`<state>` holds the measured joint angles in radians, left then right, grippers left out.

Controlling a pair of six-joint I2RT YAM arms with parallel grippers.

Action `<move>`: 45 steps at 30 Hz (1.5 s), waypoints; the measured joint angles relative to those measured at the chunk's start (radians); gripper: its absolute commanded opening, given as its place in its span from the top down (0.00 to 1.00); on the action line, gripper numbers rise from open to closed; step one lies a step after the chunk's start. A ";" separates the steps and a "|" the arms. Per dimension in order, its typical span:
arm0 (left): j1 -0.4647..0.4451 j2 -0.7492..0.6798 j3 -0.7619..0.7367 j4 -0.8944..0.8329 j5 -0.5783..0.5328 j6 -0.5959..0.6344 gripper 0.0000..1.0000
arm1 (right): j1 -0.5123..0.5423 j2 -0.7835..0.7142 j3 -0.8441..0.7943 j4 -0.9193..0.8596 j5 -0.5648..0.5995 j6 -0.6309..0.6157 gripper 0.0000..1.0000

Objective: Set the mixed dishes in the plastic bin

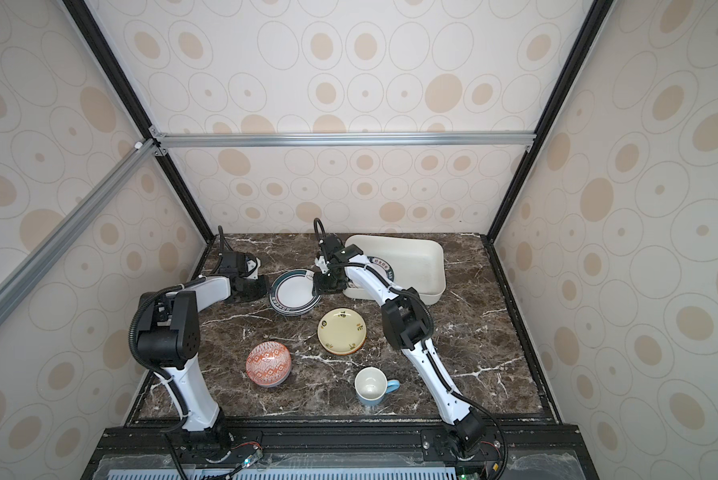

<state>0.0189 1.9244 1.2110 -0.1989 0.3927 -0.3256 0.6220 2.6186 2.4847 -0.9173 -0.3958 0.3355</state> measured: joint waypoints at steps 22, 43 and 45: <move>-0.018 0.017 0.021 0.003 0.008 0.001 0.97 | -0.011 0.000 0.000 0.021 0.037 0.004 0.74; -0.035 0.041 0.082 -0.063 0.012 0.028 0.95 | -0.043 -0.032 0.002 0.054 0.034 0.049 1.00; -0.037 0.041 0.086 -0.072 0.008 0.031 0.95 | -0.043 -0.037 0.002 0.054 0.030 0.049 1.00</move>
<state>-0.0185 1.9656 1.2968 -0.2707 0.4004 -0.2947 0.5789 2.5820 2.4863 -0.8631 -0.3656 0.3847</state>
